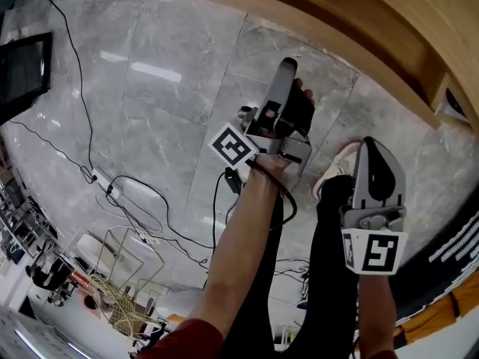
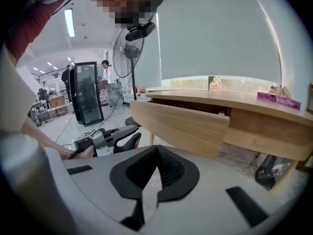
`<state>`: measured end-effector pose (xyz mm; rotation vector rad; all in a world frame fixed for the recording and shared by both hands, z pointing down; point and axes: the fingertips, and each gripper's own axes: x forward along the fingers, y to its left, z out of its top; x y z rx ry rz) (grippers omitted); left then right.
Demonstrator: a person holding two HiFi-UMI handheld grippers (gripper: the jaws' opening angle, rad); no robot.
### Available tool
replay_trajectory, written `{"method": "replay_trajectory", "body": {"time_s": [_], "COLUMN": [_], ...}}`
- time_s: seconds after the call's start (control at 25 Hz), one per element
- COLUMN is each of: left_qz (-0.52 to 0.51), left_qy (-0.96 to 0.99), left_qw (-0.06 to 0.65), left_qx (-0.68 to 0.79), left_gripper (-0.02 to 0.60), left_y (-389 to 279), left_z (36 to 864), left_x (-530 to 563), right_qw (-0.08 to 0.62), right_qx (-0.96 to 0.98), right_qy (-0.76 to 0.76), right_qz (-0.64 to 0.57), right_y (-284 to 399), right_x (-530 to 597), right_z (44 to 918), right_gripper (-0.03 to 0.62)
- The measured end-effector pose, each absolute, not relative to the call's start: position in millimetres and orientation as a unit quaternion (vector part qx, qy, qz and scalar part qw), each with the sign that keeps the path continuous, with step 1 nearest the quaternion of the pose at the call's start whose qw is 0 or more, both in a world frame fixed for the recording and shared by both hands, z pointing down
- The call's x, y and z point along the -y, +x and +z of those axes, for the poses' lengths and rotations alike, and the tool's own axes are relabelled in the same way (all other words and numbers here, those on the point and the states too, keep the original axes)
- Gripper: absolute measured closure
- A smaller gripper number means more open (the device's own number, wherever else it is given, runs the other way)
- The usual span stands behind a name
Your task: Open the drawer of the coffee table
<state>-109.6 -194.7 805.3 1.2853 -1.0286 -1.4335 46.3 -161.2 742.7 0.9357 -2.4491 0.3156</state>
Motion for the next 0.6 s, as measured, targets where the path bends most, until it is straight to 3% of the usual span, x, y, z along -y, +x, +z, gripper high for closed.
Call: {"method": "replay_trajectory", "body": {"time_s": [0.2, 0.36, 0.6], "left_qz": [-0.583, -0.609, -0.626], "left_qy": [0.526, 0.53, 0.56], "left_qw": [0.469, 0.461, 0.432], "left_qx": [0.404, 0.369, 0.329], "left_gripper": [0.416, 0.316, 0.282], "left_y": [-100, -92, -81], "left_z": [817, 818, 803], "left_x": [204, 221, 248], "right_qw": [0.244, 0.245, 0.254], "right_qx": [0.899, 0.898, 0.894], "right_qy": [0.344, 0.346, 0.348], "right_qz": [0.116, 0.117, 0.12], "right_y": [47, 55, 70], "right_x": [166, 171, 178], "right_z": [748, 755, 768], "right_gripper": [0.597, 0.597, 0.597]}}
